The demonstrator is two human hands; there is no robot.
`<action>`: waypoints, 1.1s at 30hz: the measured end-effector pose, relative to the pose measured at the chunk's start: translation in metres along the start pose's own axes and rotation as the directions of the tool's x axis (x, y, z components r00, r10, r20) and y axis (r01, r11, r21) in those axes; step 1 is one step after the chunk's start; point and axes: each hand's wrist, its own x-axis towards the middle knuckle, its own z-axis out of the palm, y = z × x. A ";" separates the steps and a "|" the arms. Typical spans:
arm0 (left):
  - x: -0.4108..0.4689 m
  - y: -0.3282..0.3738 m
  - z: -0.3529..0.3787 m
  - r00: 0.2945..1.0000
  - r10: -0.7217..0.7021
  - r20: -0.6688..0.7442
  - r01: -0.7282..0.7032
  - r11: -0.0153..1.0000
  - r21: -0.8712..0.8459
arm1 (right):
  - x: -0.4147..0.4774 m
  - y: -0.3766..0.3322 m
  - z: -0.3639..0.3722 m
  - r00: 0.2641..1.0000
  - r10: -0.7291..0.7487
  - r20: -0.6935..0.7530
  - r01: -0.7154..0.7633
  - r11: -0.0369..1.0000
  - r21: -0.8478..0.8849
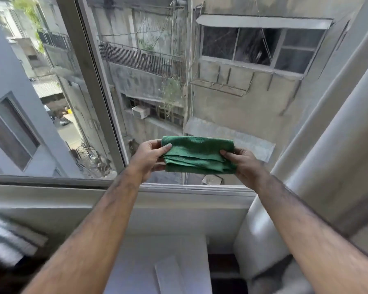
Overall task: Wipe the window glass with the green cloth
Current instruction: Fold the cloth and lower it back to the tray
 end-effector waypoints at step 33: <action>0.012 -0.565 -0.060 0.912 -0.402 0.082 0.124 0.461 0.878 | -0.110 0.613 -0.047 0.518 0.823 -0.234 -0.847 0.532 -0.003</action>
